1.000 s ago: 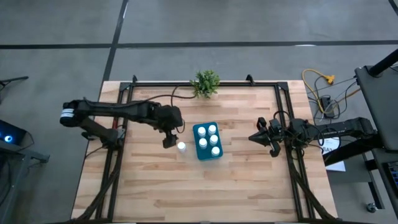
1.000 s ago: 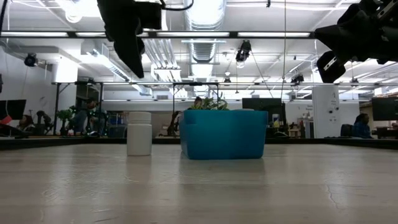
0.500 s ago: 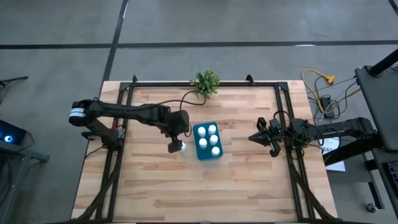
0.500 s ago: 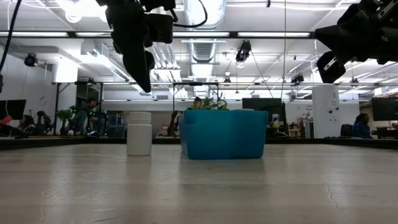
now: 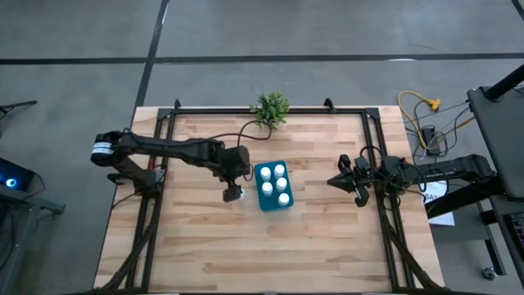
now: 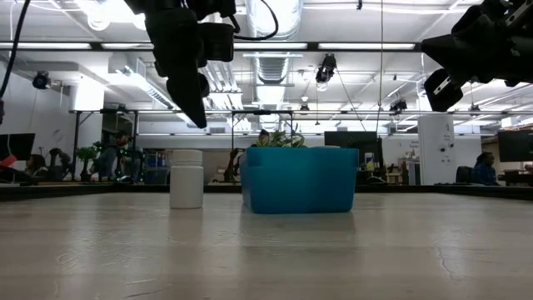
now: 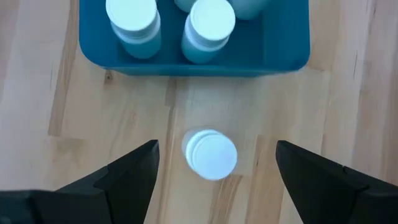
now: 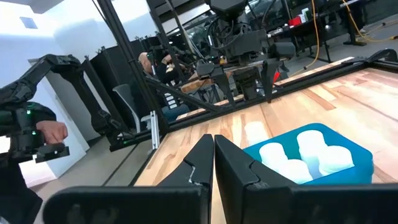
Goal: Pick and place pill bottles into a basket
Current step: Put the white medicine bottle into the blue bin
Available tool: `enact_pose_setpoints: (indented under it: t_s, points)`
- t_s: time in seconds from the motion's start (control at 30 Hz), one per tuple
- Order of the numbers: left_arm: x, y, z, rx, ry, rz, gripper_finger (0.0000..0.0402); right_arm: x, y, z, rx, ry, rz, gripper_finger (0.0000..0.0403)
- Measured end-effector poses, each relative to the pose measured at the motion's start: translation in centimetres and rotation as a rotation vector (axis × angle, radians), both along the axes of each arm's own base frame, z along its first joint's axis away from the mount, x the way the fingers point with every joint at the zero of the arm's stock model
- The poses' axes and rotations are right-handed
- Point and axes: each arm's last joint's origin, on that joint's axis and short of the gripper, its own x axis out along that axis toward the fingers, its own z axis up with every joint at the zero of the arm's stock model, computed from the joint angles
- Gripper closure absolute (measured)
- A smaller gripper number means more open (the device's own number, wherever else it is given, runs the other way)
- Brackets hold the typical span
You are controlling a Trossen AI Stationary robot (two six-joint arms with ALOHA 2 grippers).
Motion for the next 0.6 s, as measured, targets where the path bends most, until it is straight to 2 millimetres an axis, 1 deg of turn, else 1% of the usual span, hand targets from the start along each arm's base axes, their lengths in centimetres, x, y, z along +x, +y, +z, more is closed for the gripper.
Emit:
enact_pose_setpoints:
  t_s: [0.3, 0.6]
  points:
    - [0.1, 0.0, -0.4, -0.004, 0.000, 0.008, 0.0097, 0.0, 0.0, 0.0, 0.000, 0.000, 0.000, 0.0394]
    - [1.0, 0.0, -2.6, -0.011, 0.079, 0.006, 0.0097, 0.0, 0.0, 0.0, 0.000, -0.001, 0.000, 0.0394]
